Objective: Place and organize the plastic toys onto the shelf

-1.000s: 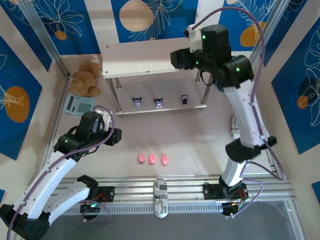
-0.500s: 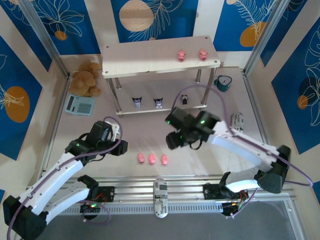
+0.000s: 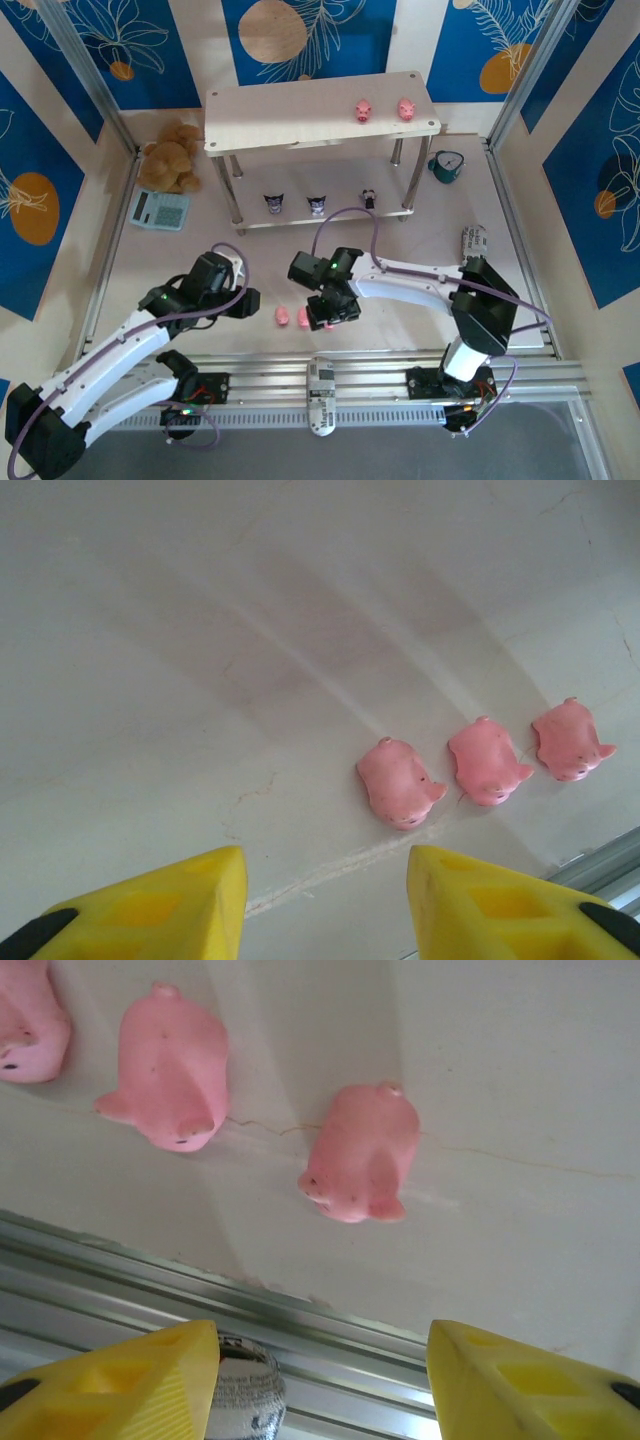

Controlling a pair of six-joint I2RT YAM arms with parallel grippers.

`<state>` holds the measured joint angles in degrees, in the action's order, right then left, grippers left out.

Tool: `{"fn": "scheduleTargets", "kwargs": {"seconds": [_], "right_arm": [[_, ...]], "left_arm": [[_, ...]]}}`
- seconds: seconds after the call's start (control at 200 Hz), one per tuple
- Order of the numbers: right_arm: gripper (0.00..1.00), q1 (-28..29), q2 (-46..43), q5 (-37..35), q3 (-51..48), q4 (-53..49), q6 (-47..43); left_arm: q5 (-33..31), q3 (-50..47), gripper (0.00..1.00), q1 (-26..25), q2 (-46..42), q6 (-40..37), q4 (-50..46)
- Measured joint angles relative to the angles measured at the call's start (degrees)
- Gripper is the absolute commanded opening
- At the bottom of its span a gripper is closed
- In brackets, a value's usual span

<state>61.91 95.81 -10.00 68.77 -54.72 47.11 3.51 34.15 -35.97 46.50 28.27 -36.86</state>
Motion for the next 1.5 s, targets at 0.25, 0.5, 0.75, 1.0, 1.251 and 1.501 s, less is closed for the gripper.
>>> {"fn": "scheduleTargets", "kwargs": {"seconds": [0.25, 0.5, 0.75, 1.0, 1.251, 1.501], "right_arm": [[0.52, -1.75, 3.39, 1.22, -0.76, 2.08, -0.02], [0.45, -3.72, 4.96, 2.38, -2.49, 3.85, -0.22], [0.34, -4.81, 7.04, 3.69, -2.56, 5.51, -1.36], [0.04, -5.33, 7.21, 4.44, -2.54, 6.36, -3.54], [0.00, -5.99, 5.88, 2.75, -1.29, 3.74, -6.45], [0.00, -8.50, 0.15, -2.19, 17.55, -8.83, -15.50]], "left_arm": [[-0.83, -0.09, 0.47, -0.07, -0.98, 0.22, -0.02], [-1.22, -0.09, 0.47, -0.09, -0.94, 0.17, -0.07], [-1.90, -0.07, 0.47, -0.09, -0.15, 0.15, -0.50], [-2.32, 0.02, 0.46, -0.09, 0.33, 0.13, -0.68], [-2.54, 0.09, 0.46, -0.09, 0.57, 0.13, -0.90], [-2.58, 3.04, 0.47, -0.09, 0.68, -0.33, -2.12]]}}
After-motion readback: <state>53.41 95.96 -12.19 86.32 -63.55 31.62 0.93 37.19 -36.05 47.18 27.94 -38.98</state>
